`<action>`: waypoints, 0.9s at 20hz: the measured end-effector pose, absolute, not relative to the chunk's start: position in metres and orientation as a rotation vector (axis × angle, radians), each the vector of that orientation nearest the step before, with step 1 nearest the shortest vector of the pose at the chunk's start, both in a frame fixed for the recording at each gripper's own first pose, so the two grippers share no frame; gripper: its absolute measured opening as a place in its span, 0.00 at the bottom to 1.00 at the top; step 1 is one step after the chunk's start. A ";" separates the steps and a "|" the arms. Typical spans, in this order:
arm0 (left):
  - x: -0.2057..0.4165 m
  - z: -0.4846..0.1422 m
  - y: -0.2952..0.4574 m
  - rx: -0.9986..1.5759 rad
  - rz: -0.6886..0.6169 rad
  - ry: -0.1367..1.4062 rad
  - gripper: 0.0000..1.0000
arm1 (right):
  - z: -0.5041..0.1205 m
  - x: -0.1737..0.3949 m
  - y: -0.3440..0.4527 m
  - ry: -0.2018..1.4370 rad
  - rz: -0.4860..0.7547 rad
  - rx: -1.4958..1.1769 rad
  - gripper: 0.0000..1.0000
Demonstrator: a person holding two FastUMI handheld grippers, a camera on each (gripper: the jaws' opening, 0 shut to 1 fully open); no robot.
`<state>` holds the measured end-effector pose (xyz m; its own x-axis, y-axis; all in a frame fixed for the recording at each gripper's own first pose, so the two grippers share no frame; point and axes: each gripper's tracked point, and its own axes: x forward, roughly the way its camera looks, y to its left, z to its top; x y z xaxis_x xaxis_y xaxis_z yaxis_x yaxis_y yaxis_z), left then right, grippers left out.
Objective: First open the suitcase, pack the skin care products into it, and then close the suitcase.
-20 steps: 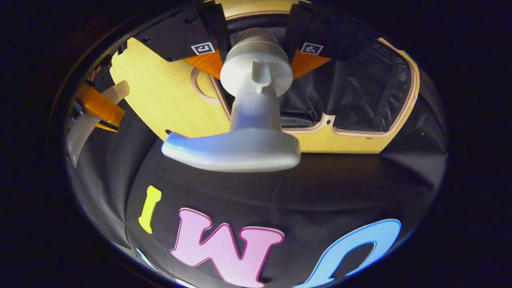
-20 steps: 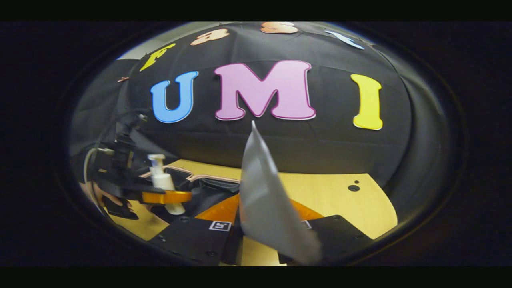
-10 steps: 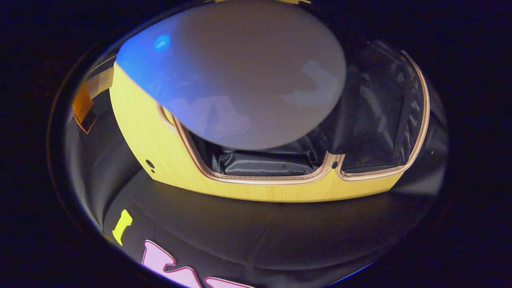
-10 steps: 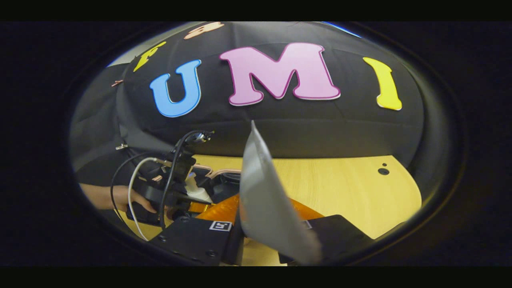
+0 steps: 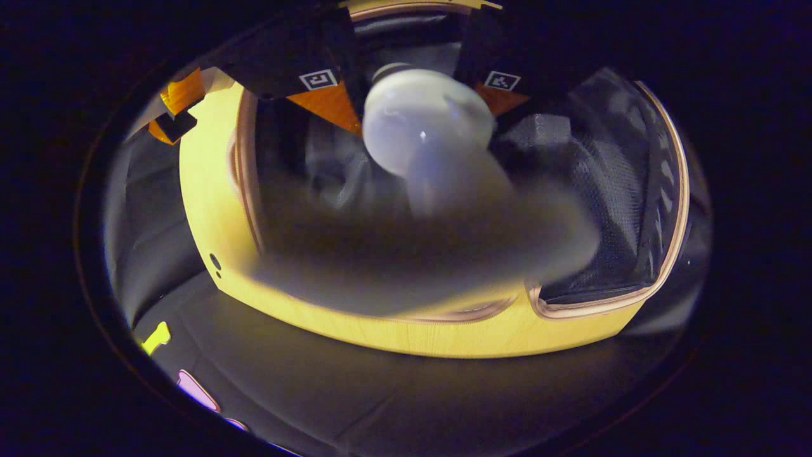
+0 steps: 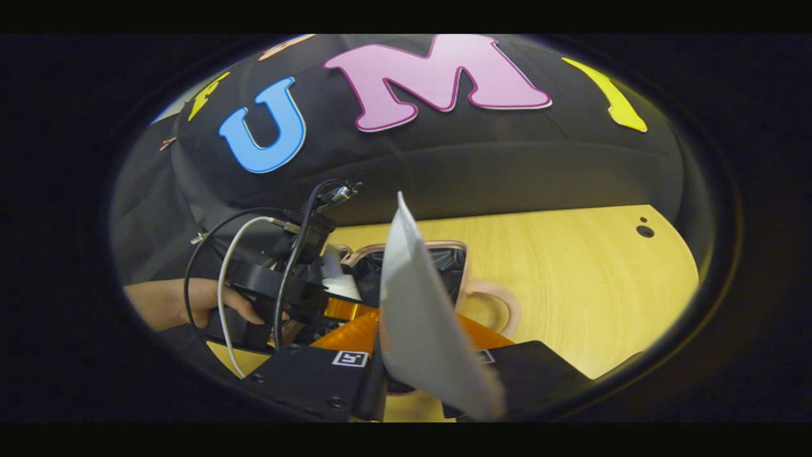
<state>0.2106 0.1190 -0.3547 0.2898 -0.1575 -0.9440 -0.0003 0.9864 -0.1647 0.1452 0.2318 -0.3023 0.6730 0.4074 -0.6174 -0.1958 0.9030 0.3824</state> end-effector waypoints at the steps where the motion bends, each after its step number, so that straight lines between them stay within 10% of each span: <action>1: 0.212 -0.356 0.121 -0.123 -0.097 1.266 0.71 | -0.308 0.148 0.237 0.777 0.348 0.298 0.29; 17: 0.139 -0.263 0.138 -0.438 -0.059 0.956 0.85 | -0.381 0.171 0.263 1.007 0.245 0.401 0.28; 18: 0.133 -0.264 0.136 -0.444 -0.060 0.960 0.86 | -0.380 0.167 0.264 1.011 0.254 0.365 0.40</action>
